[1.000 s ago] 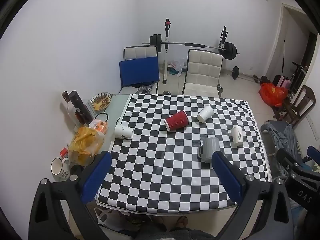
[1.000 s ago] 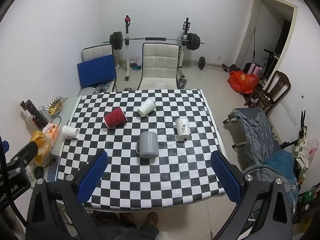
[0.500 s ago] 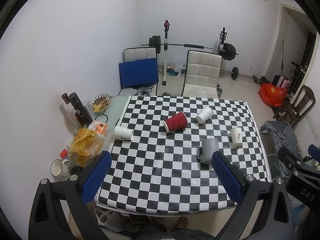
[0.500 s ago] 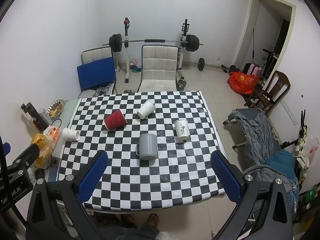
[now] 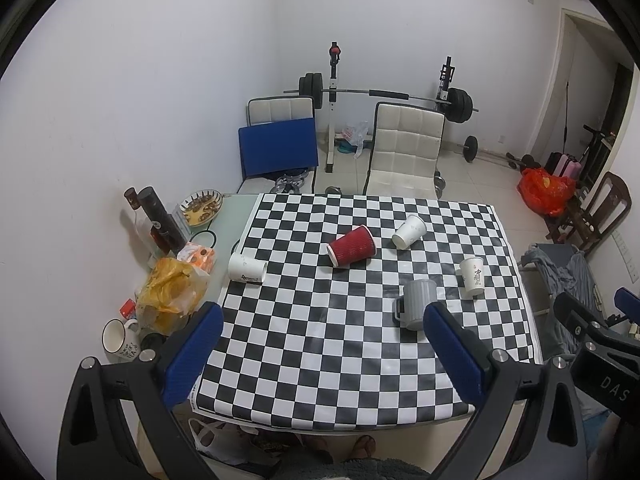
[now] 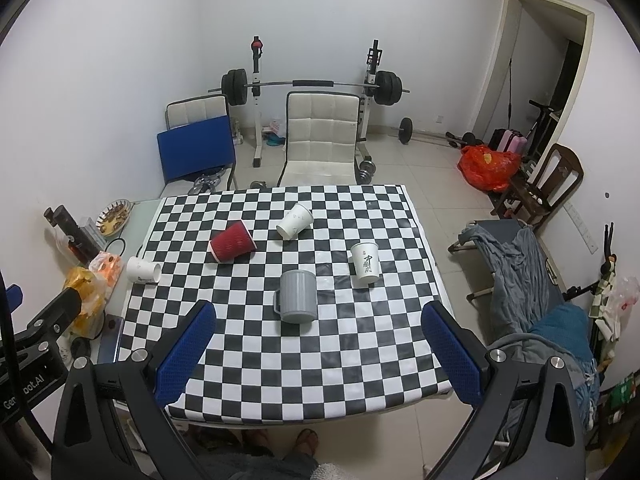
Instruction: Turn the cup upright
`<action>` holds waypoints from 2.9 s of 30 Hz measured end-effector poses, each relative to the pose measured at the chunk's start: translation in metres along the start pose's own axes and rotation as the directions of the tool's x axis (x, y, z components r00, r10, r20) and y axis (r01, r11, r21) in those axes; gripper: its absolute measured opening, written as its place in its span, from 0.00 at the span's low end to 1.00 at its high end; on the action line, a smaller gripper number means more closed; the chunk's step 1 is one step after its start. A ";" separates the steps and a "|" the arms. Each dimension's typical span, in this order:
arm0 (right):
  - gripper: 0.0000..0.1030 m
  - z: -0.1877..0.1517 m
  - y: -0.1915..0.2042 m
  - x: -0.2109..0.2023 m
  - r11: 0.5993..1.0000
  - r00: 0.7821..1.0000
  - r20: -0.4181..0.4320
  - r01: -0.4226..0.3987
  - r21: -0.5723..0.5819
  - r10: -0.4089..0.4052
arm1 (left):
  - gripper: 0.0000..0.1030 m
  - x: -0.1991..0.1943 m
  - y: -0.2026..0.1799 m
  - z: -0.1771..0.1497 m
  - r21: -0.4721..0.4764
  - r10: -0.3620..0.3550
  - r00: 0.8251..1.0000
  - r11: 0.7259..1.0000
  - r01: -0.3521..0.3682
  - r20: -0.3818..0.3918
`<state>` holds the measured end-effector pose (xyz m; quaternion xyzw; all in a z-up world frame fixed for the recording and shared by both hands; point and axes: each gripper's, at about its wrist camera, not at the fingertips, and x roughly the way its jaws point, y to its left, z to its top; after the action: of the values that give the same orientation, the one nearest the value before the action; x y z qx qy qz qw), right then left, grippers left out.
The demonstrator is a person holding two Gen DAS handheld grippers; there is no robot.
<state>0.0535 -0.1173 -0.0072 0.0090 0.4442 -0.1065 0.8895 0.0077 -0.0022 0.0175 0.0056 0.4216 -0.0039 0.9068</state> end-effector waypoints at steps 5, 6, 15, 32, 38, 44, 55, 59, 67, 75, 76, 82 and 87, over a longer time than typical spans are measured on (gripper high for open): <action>1.00 0.000 0.000 -0.001 1.000 1.000 0.001 -0.003 0.002 0.003 | 0.99 -0.001 -0.001 0.004 0.000 0.000 1.000 1.000 0.000 -0.001; 1.00 0.000 0.000 -0.001 1.000 1.000 0.001 -0.001 0.000 0.001 | 0.99 -0.001 -0.001 0.003 0.000 0.000 1.000 1.000 0.000 -0.002; 1.00 0.001 0.002 -0.003 1.000 1.000 0.002 -0.003 0.001 0.003 | 0.99 0.000 -0.002 0.008 -0.001 0.002 1.000 1.000 -0.002 0.006; 1.00 0.000 0.004 -0.007 1.000 1.000 0.004 -0.006 0.003 0.006 | 0.99 -0.003 -0.003 0.012 -0.003 0.000 1.000 1.000 0.000 0.010; 1.00 -0.002 0.005 -0.008 1.000 1.000 0.005 -0.004 0.003 0.004 | 0.99 -0.003 -0.002 0.012 -0.001 -0.003 1.000 1.000 0.003 0.010; 1.00 0.000 0.007 -0.009 1.000 1.000 0.006 -0.007 0.003 0.007 | 0.99 -0.003 -0.002 0.012 -0.003 -0.001 1.000 1.000 0.001 0.011; 1.00 -0.002 0.002 -0.008 1.000 1.000 -0.005 -0.014 0.010 0.014 | 0.99 -0.004 -0.001 0.014 -0.019 -0.007 1.000 1.000 0.007 -0.008; 1.00 0.008 0.019 0.014 1.000 0.999 -0.045 -0.012 0.029 0.013 | 0.99 0.011 0.013 0.015 -0.061 0.006 0.997 0.998 -0.010 -0.077; 1.00 -0.012 0.033 0.120 1.000 0.980 -0.200 -0.004 0.019 0.008 | 0.99 0.100 0.043 -0.010 -0.088 0.133 0.970 0.984 -0.153 -0.202; 1.00 -0.017 0.080 0.222 0.999 0.954 -0.300 -0.010 -0.037 -0.002 | 0.99 0.192 0.085 -0.015 -0.091 0.241 0.916 0.955 -0.283 -0.320; 1.00 -0.016 0.088 0.236 0.999 0.949 -0.315 -0.016 -0.044 0.001 | 0.99 0.203 0.091 -0.014 -0.096 0.242 0.910 0.953 -0.289 -0.338; 1.00 -0.010 0.141 0.323 0.997 0.925 -0.379 -0.035 -0.073 0.004 | 0.99 0.269 0.124 -0.010 -0.148 0.237 0.868 0.933 -0.329 -0.436; 1.00 -0.008 0.185 0.396 0.993 0.905 -0.425 -0.020 -0.117 -0.032 | 0.99 0.331 0.150 -0.006 -0.240 0.163 0.829 0.911 -0.334 -0.535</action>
<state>0.3140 -0.0075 -0.3402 -0.0220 0.6332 -0.0783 0.7697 0.2183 0.1476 -0.2388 -0.0868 0.6339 0.1866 0.7456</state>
